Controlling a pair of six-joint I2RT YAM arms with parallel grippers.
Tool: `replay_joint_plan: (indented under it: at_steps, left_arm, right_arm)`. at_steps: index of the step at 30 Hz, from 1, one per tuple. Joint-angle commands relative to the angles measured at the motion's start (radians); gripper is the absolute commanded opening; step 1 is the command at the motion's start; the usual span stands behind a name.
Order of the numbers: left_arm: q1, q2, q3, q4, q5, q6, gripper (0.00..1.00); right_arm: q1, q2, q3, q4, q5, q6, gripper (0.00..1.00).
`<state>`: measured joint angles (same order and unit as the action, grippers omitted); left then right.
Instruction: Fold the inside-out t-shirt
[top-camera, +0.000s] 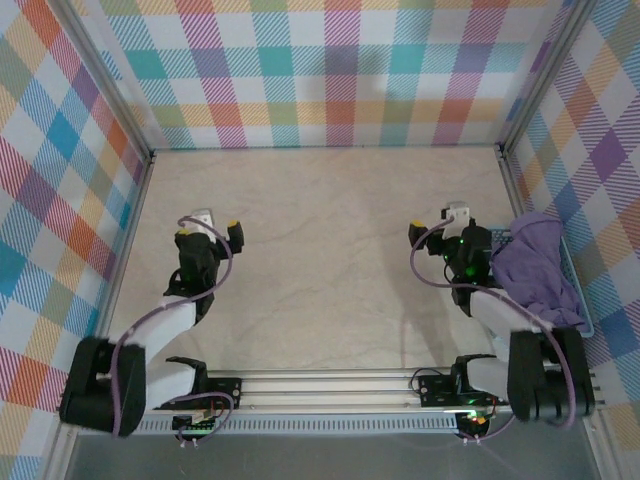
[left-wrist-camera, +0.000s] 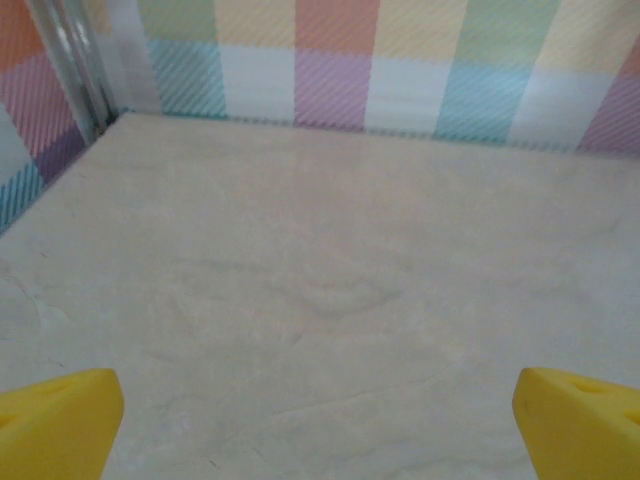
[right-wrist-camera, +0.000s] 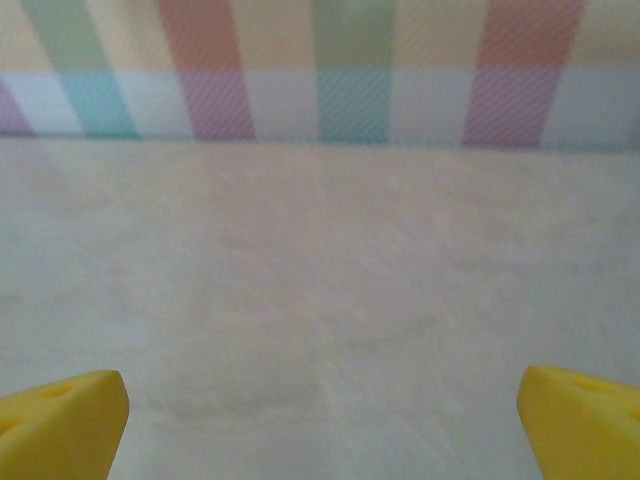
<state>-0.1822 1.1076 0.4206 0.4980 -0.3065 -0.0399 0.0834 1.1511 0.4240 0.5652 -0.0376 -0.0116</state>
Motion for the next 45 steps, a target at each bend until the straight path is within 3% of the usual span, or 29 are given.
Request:
replay_joint_plan:
  at_steps: [1, 4, 6, 9, 14, 17, 19, 20, 22, 28, 35, 45]
  left_arm:
    - [-0.005, -0.133, 0.107, -0.294, -0.079, -0.199, 1.0]
    - [-0.003, -0.193, 0.263, -0.639, -0.158, -0.437, 1.0]
    - [-0.002, -0.21, 0.339, -0.86, -0.176, -0.511, 1.0]
    - [-0.001, -0.254, 0.342, -0.981, -0.177, -0.579, 1.0]
    - [0.0, -0.344, 0.236, -0.91, 0.039, -0.525, 1.0]
    - [0.001, -0.361, 0.214, -0.884, 0.19, -0.453, 1.0]
    - [-0.001, -0.353, 0.212, -0.888, 0.254, -0.427, 1.0]
    - [-0.002, -0.351, 0.209, -0.892, 0.28, -0.417, 1.0]
    - [-0.008, -0.354, 0.186, -0.881, 0.305, -0.405, 1.0]
    - [-0.013, -0.386, 0.11, -0.81, 0.38, -0.385, 1.0]
    - [-0.02, -0.394, 0.062, -0.738, 0.428, -0.369, 1.0]
    - [-0.028, -0.422, 0.038, -0.724, 0.426, -0.362, 1.0]
  right_arm:
    - [0.01, -0.127, 0.107, -0.24, -0.074, 0.063, 1.0]
    - [0.009, -0.221, 0.252, -0.486, -0.01, 0.262, 1.0]
    - [0.009, -0.254, 0.371, -0.722, 0.014, 0.396, 1.0]
    - [0.009, -0.264, 0.429, -0.852, -0.066, 0.425, 1.0]
    - [0.009, -0.287, 0.393, -0.891, -0.055, 0.454, 1.0]
    - [0.007, -0.26, 0.457, -1.025, 0.102, 0.449, 1.0]
    - [0.0, -0.229, 0.508, -1.14, 0.313, 0.466, 1.0]
    - [-0.02, -0.204, 0.532, -1.198, 0.405, 0.485, 1.0]
    - [-0.098, -0.149, 0.571, -1.287, 0.472, 0.543, 1.0]
    - [-0.275, -0.049, 0.59, -1.346, 0.526, 0.612, 1.0]
    - [-0.443, 0.093, 0.56, -1.317, 0.467, 0.651, 1.0]
    - [-0.52, 0.251, 0.524, -1.259, 0.408, 0.687, 1.0]
